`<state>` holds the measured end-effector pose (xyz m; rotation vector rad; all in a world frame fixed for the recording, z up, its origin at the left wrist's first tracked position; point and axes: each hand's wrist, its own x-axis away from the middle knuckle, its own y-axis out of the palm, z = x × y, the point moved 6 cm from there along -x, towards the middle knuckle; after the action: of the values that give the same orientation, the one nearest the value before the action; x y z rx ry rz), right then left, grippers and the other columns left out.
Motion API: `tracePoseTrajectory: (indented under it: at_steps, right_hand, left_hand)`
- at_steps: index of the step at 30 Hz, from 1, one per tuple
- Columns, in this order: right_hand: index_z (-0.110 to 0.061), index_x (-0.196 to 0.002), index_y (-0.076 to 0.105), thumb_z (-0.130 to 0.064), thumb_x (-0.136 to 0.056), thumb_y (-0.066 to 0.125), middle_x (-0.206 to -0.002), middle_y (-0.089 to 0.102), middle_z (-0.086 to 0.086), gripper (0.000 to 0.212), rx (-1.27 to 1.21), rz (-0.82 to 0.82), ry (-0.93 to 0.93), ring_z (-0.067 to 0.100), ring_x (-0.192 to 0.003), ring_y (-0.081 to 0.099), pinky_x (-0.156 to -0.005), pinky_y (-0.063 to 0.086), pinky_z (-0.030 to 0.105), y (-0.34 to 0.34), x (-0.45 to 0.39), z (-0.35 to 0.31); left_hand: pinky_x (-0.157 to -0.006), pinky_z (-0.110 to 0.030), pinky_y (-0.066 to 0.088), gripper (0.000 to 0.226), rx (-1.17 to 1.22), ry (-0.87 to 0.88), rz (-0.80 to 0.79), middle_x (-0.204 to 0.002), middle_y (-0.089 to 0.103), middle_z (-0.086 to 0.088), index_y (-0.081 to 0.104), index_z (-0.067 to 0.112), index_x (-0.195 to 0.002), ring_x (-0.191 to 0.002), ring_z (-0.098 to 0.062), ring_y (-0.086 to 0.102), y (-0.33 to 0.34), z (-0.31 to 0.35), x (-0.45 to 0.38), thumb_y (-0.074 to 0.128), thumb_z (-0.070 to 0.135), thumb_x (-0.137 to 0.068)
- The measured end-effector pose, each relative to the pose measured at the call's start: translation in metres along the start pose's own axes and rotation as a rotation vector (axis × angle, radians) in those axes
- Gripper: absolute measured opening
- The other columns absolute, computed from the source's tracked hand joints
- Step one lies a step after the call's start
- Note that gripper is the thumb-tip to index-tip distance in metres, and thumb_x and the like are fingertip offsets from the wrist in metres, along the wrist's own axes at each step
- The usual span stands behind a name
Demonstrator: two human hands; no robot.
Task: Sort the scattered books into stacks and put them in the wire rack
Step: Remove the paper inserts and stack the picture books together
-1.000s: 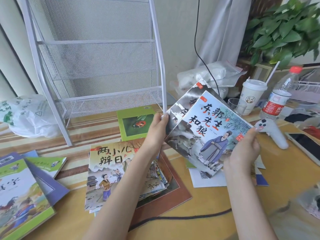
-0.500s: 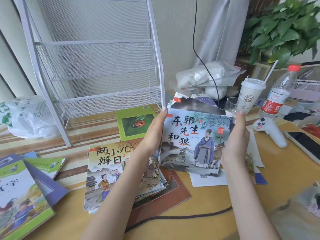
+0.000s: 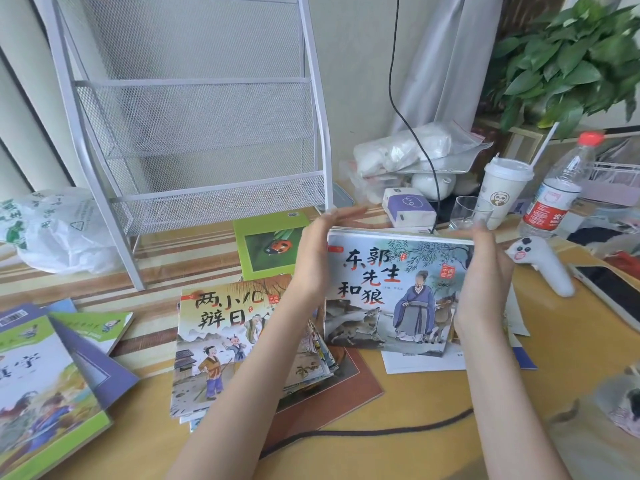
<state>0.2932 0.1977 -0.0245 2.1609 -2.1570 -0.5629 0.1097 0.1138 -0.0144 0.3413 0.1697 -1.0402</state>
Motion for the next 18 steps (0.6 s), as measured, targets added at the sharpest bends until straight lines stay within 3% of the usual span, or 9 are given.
tracePoseTrajectory:
  at_steps: [2,4,7,9,11,12,13,15,18]
  right_hand:
    - [-0.012,-0.079,0.066,-0.045,-0.091,0.053,-0.073,0.067,0.003,0.038,0.057,-0.056,0.050,0.008,-0.071,0.056,-0.072,0.043,0.029,0.005,0.003,0.008]
    - [-0.007,-0.089,0.065,-0.054,-0.088,0.053,-0.092,0.065,0.015,0.049,0.123,-0.093,0.098,0.008,-0.075,0.055,-0.076,0.042,0.030,0.006,0.007,0.019]
    - [-0.026,-0.100,0.064,-0.066,-0.079,0.051,-0.105,0.067,-0.007,0.047,0.184,-0.207,0.131,0.007,-0.102,0.059,-0.093,0.044,0.034,0.003,0.012,0.035]
    - [-0.026,-0.108,0.059,-0.055,-0.083,0.056,-0.111,0.063,-0.011,0.038,0.239,-0.247,0.121,0.008,-0.109,0.055,-0.089,0.041,0.030,-0.001,0.014,0.042]
    - [-0.028,-0.104,0.059,-0.040,-0.089,0.059,-0.105,0.064,-0.014,0.020,0.272,-0.251,0.019,-0.002,-0.100,0.058,-0.081,0.041,0.022,0.000,0.014,0.035]
    - [-0.030,-0.099,0.059,-0.035,-0.090,0.059,-0.100,0.064,-0.018,0.010,0.278,-0.256,-0.032,-0.008,-0.092,0.058,-0.078,0.041,0.017,0.003,0.013,0.029]
    - [-0.031,-0.093,0.058,-0.031,-0.091,0.059,-0.093,0.063,-0.020,0.003,0.279,-0.278,-0.083,-0.011,-0.084,0.058,-0.073,0.040,0.012,0.009,0.013,0.018]
    - [-0.024,-0.089,0.054,-0.028,-0.092,0.058,-0.084,0.058,-0.019,0.007,0.307,-0.324,-0.173,-0.006,-0.078,0.056,-0.065,0.038,0.004,0.023,0.009,-0.001]
    - [-0.017,-0.089,0.048,-0.033,-0.091,0.060,-0.080,0.054,-0.016,0.020,0.356,-0.368,-0.278,-0.004,-0.075,0.053,-0.064,0.038,0.009,0.054,0.007,-0.030]
  left_hand:
    - [-0.101,-0.045,0.042,0.038,-0.036,0.011,0.031,-0.106,0.065,0.019,0.069,0.035,-0.100,-0.118,-0.012,0.054,0.000,-0.003,0.001,0.038,0.040,-0.079]
    - [-0.093,-0.027,0.042,0.039,-0.083,0.024,0.078,-0.105,0.058,0.028,0.061,0.032,-0.104,-0.106,0.011,0.051,0.000,-0.008,0.003,0.038,0.026,-0.073]
    - [-0.076,-0.003,0.039,0.022,-0.150,0.004,0.070,-0.092,0.055,0.036,0.051,0.039,-0.097,-0.083,0.026,0.048,0.002,-0.023,0.013,0.040,0.026,-0.083]
    - [-0.080,-0.014,0.044,0.003,-0.241,-0.014,0.082,-0.093,0.061,0.023,0.051,0.036,-0.096,-0.080,0.016,0.053,-0.001,-0.036,0.017,0.049,0.034,-0.094]
    - [-0.077,-0.028,0.049,0.024,-0.402,0.010,0.123,-0.093,0.066,-0.004,0.054,0.016,-0.100,-0.078,-0.007,0.055,-0.004,-0.035,0.018,0.056,0.038,-0.093]
    - [-0.072,-0.028,0.048,0.031,-0.444,0.028,0.141,-0.089,0.065,-0.010,0.053,0.009,-0.101,-0.075,-0.012,0.053,-0.004,-0.029,0.018,0.056,0.038,-0.093]
    - [-0.068,-0.026,0.046,0.032,-0.454,0.055,0.169,-0.086,0.063,-0.009,0.052,0.006,-0.101,-0.073,-0.014,0.051,-0.005,-0.019,0.017,0.056,0.037,-0.093]
    - [-0.067,-0.021,0.046,0.027,-0.457,0.114,0.225,-0.085,0.063,-0.001,0.053,0.007,-0.098,-0.073,-0.012,0.053,-0.012,0.009,0.016,0.058,0.032,-0.093]
    - [-0.074,-0.020,0.047,0.017,-0.483,0.159,0.316,-0.089,0.065,0.004,0.055,0.013,-0.097,-0.080,-0.010,0.060,-0.030,0.051,0.015,0.060,0.029,-0.092]
